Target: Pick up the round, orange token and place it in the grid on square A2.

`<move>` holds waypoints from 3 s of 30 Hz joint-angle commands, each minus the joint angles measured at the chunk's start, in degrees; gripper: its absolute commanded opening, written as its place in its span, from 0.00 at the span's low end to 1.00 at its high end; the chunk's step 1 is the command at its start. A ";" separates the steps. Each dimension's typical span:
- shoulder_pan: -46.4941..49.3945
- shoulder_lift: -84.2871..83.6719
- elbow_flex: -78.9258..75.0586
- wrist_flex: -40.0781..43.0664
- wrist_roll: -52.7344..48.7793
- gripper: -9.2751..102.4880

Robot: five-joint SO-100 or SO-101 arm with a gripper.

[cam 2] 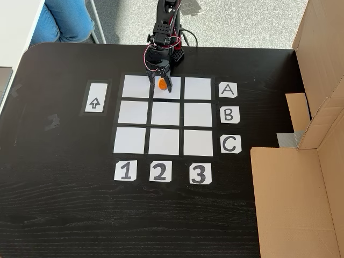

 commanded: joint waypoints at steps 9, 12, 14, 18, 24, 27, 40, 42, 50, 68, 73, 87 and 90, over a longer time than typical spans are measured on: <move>5.98 -1.85 -16.35 -10.02 10.20 0.36; 8.88 -2.29 -22.68 -11.25 12.57 0.36; 11.07 -2.81 -26.89 -12.04 14.59 0.36; 16.00 -2.64 -33.05 -16.17 19.60 0.36; 25.31 -1.23 -38.50 -21.53 28.21 0.36; 30.06 0.18 -38.50 -24.43 33.84 0.36; 54.14 12.92 -32.34 -26.98 61.44 0.33; 57.66 15.47 -29.79 -26.98 63.02 0.32; 70.66 24.61 -19.95 -26.54 67.94 0.30; 88.07 40.34 2.11 -25.22 69.70 0.10; 89.12 45.18 7.56 -21.62 70.31 0.08; 87.10 51.86 16.79 -15.21 70.14 0.08; 86.31 51.86 16.96 -13.62 69.87 0.08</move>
